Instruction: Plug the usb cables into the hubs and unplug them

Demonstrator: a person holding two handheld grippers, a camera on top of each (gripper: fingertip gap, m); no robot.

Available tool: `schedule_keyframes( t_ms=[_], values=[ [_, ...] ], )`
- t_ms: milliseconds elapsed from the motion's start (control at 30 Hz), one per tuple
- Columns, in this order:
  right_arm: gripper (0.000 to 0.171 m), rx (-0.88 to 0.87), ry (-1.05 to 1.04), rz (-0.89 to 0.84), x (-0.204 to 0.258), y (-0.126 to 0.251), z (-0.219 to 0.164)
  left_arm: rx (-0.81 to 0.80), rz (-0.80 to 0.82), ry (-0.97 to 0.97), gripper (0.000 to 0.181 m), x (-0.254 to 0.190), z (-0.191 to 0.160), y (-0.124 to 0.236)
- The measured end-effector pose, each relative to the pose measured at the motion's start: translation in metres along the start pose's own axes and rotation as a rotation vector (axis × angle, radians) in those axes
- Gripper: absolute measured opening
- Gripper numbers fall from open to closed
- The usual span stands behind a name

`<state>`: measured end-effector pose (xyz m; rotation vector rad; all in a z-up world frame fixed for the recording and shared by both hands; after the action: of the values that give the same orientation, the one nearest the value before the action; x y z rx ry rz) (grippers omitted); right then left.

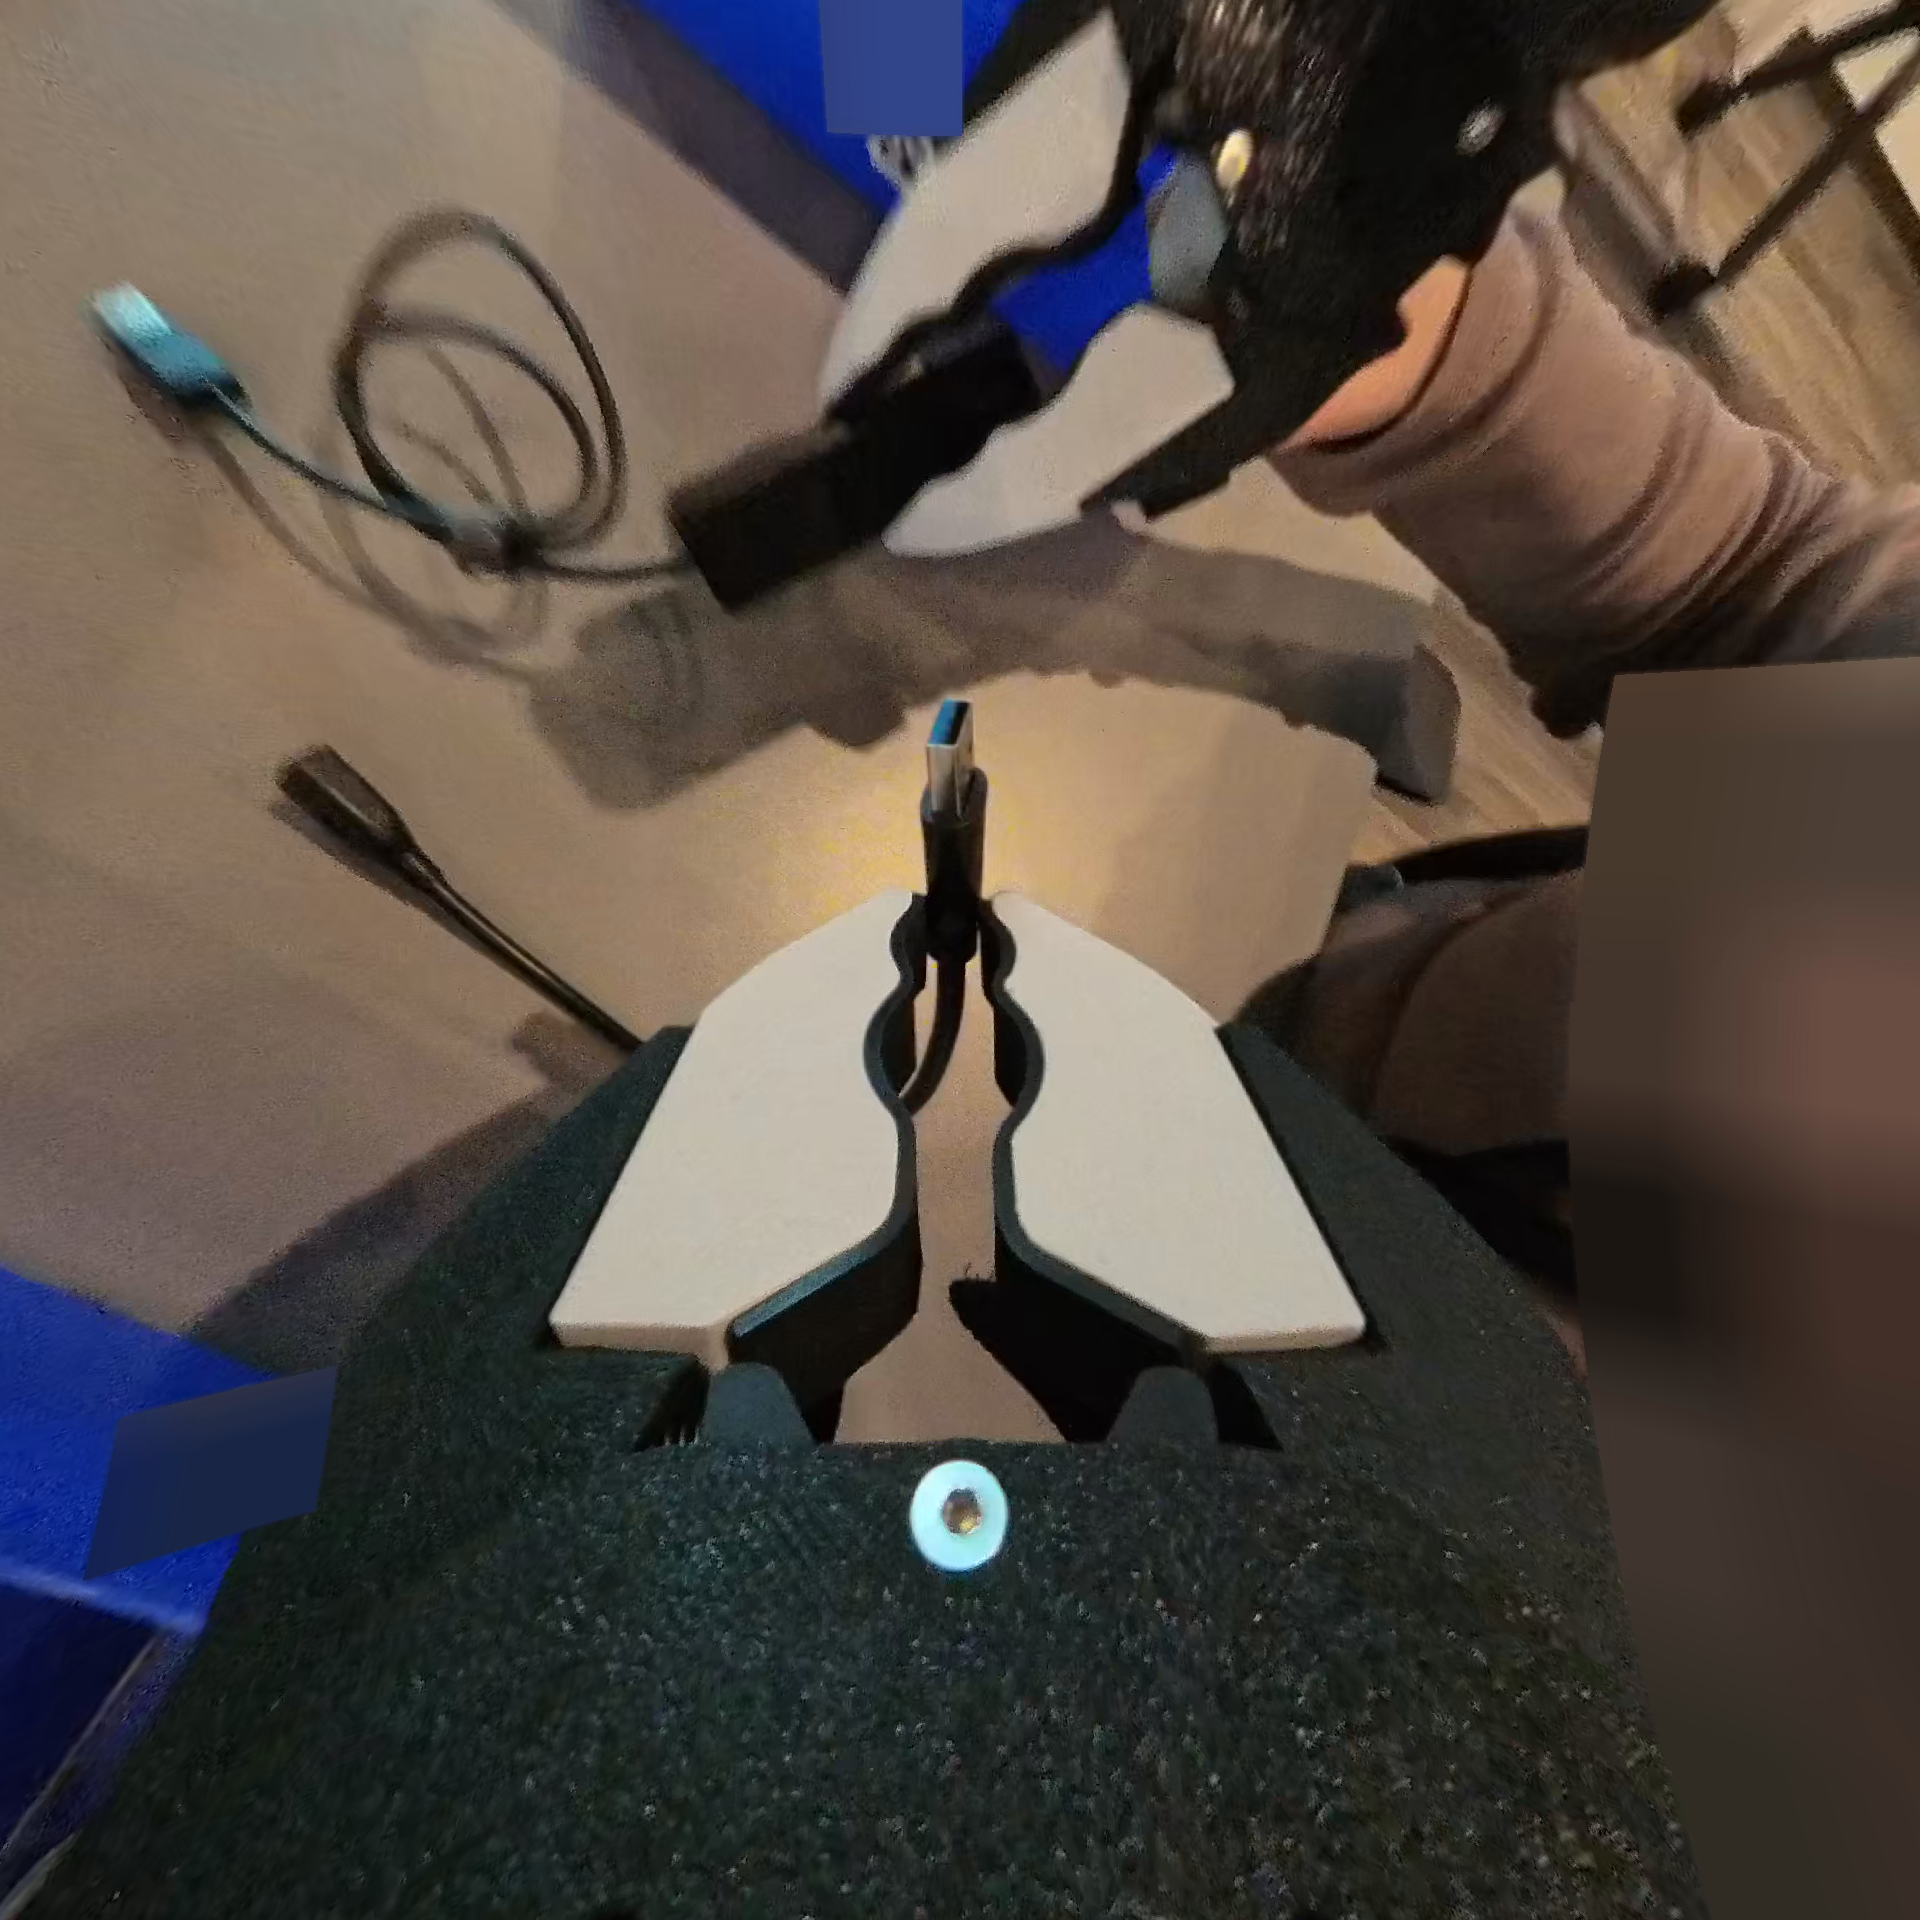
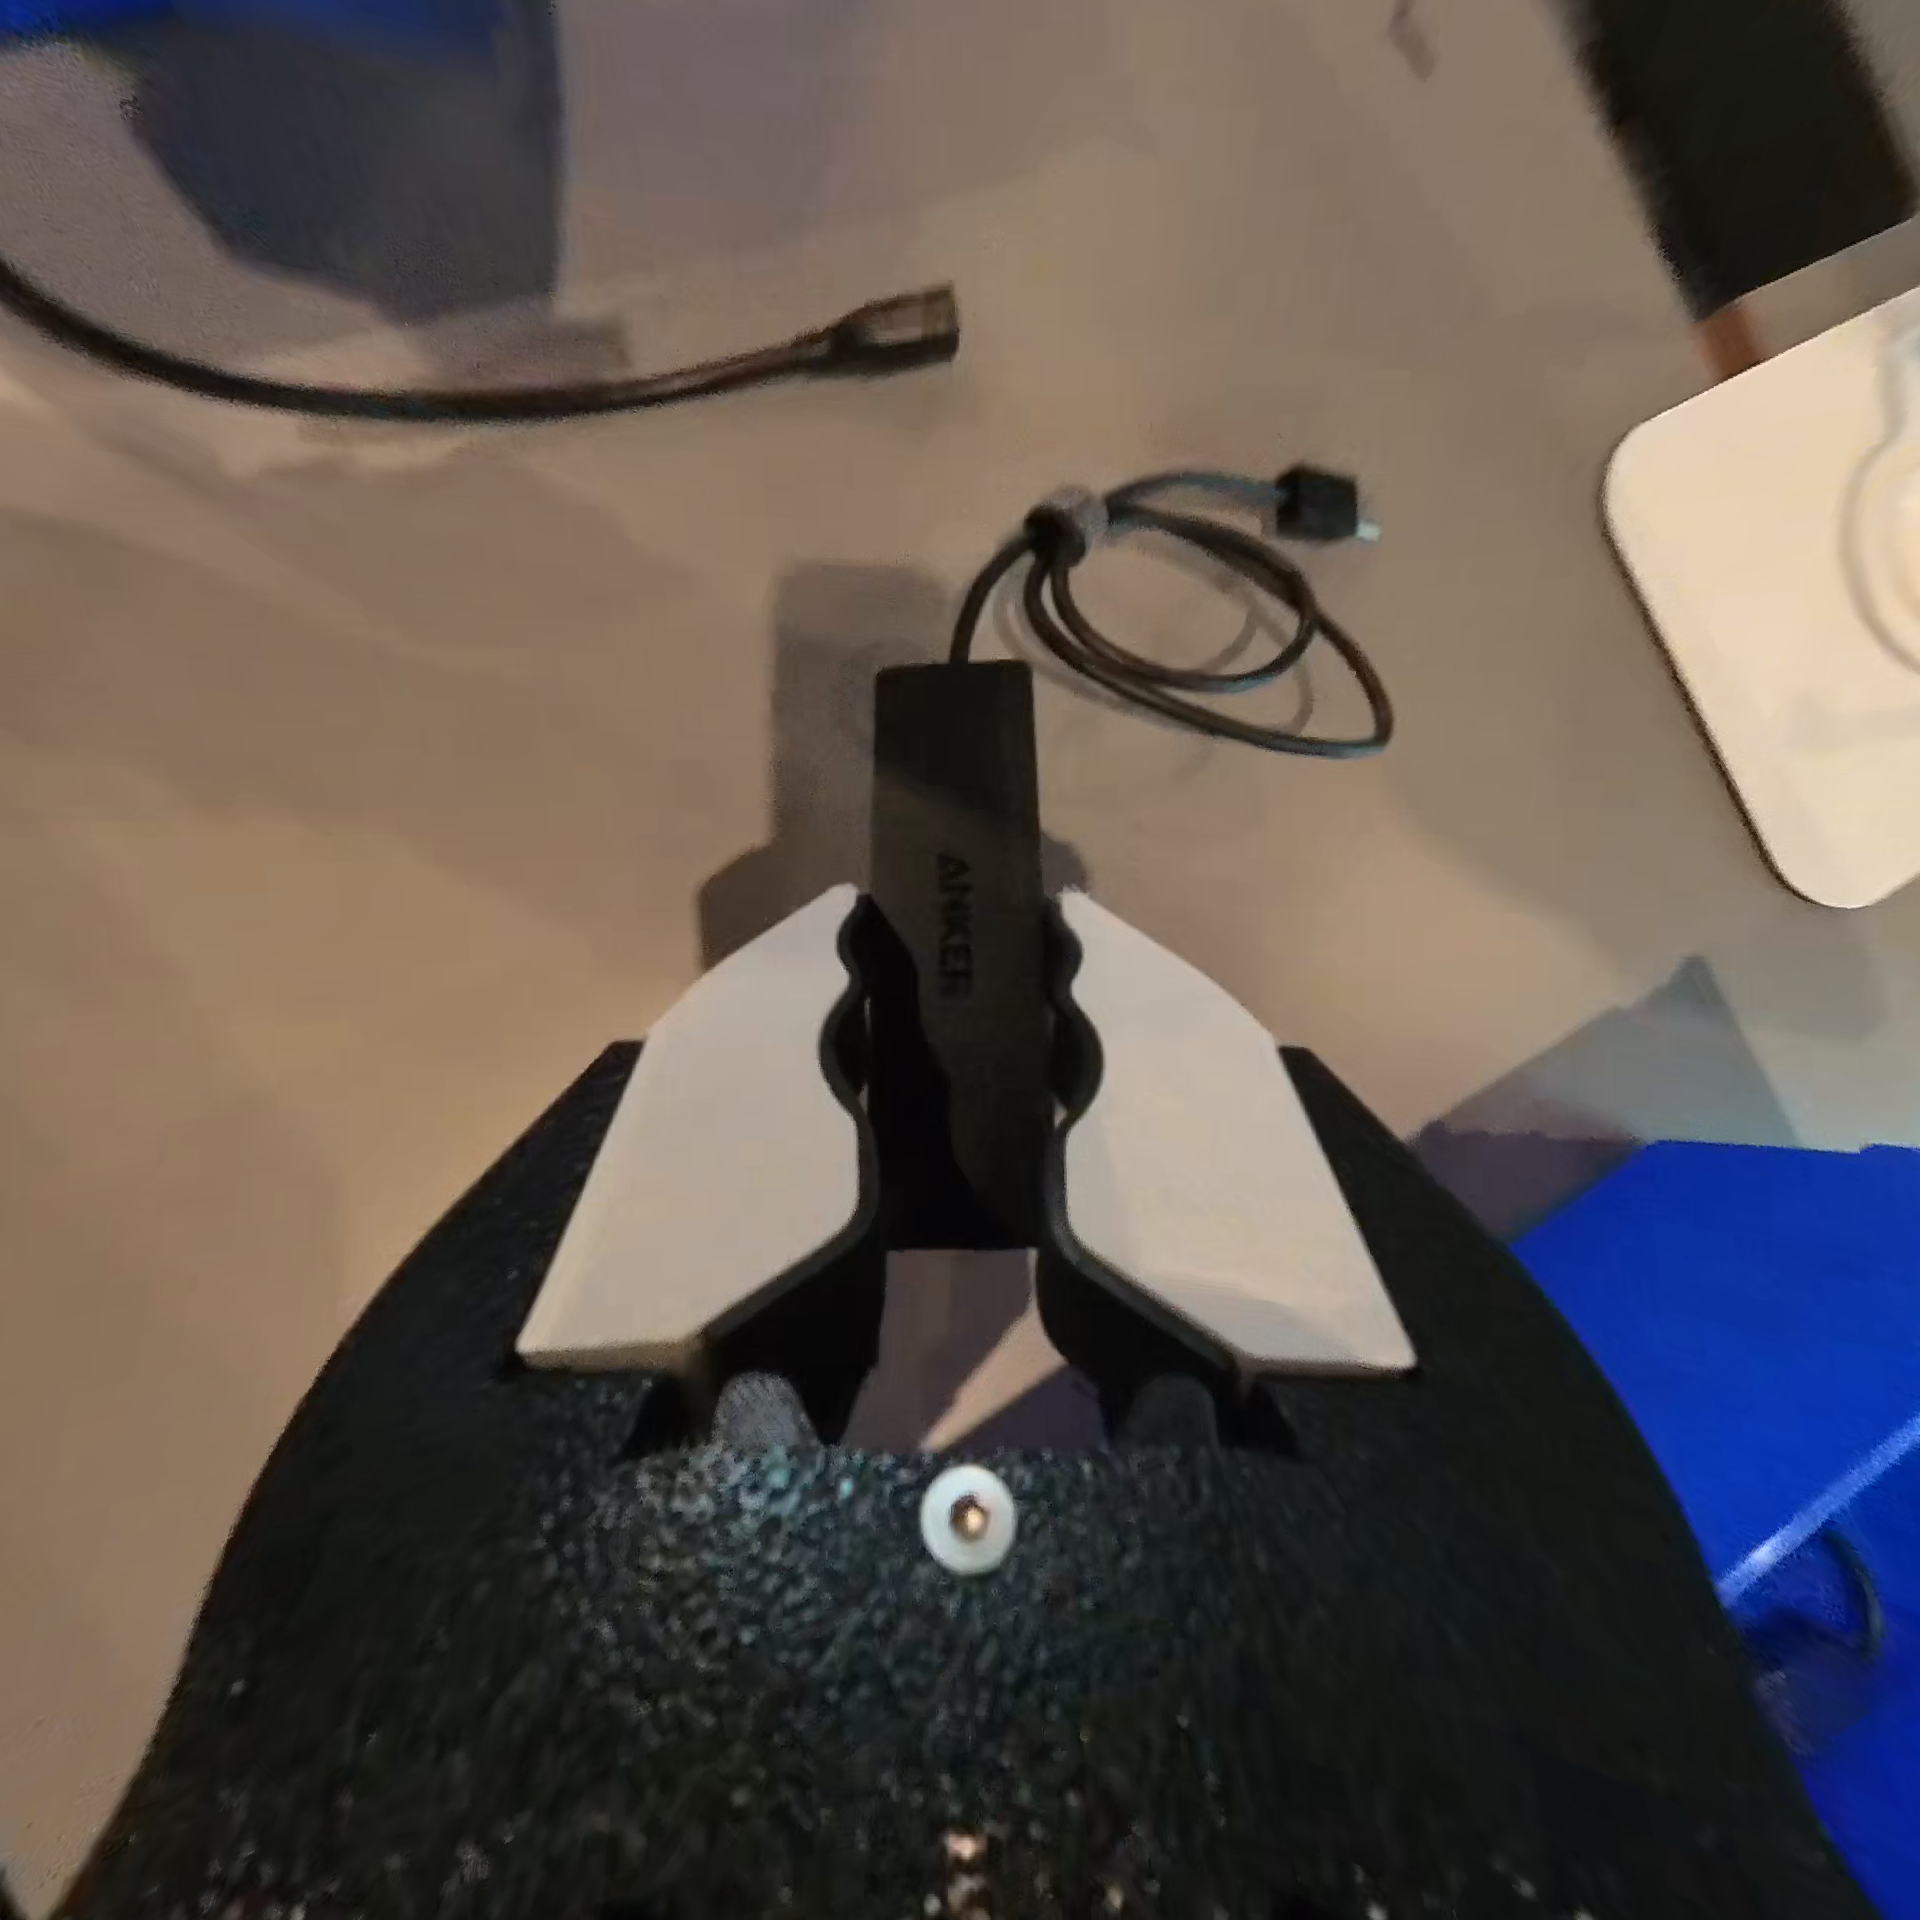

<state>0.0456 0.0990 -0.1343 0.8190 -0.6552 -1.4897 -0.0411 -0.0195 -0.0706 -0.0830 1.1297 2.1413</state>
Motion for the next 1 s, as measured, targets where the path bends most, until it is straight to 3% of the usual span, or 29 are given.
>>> schedule_keyframes(
  t_ms=[33, 133, 333, 567, 667, 733, 767, 867, 1000],
  values=[
    [0.03, -0.039, -0.018, -0.022, 0.0, 0.001, 0.002, 0.048, -0.047, 0.017, 0.009, -0.002, -0.004, -0.006],
    [0.03, -0.176, -0.055, -0.1, -0.001, 0.007, 0.009, 0.116, -0.173, 0.041, 0.009, -0.004, -0.006, -0.021],
    [0.029, -0.547, -0.161, -0.147, 0.0, 0.04, 0.028, -0.078, -0.276, 0.126, 0.009, -0.008, 0.008, -0.028],
    [0.029, -0.692, -0.134, -0.177, -0.001, 0.057, 0.029, 0.169, -0.493, 0.398, 0.009, 0.013, -0.008, -0.063],
    [0.029, -0.741, -0.107, -0.178, 0.002, 0.062, 0.03, 0.19, -0.612, 0.535, 0.01, 0.025, -0.006, -0.08],
    [0.029, -0.768, -0.096, -0.184, 0.004, 0.064, 0.03, 0.175, -0.596, 0.595, 0.036, 0.034, -0.007, -0.091],
    [0.029, -0.782, -0.095, -0.179, 0.005, 0.064, 0.03, 0.157, -0.608, 0.608, 0.049, 0.035, -0.005, -0.093],
    [0.029, -0.826, -0.108, -0.152, 0.006, 0.067, 0.03, 0.038, -0.593, 0.587, 0.064, 0.036, 0.004, -0.089],
    [0.029, -0.898, -0.073, -0.164, 0.01, 0.076, 0.032, -0.401, -0.682, 0.456, 0.074, 0.018, 0.049, -0.053]
  ],
)
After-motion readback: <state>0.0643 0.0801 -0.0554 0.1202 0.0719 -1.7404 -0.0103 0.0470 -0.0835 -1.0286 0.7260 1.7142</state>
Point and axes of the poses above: each gripper's, where its closed fingertips meet, y back along the fingers, z out of its top, x = y × z across the jaws, the point moved 2 cm from there along y, back along the fingers, and after that the axes turned 5 degrees about -y, right-handed, at the moved point
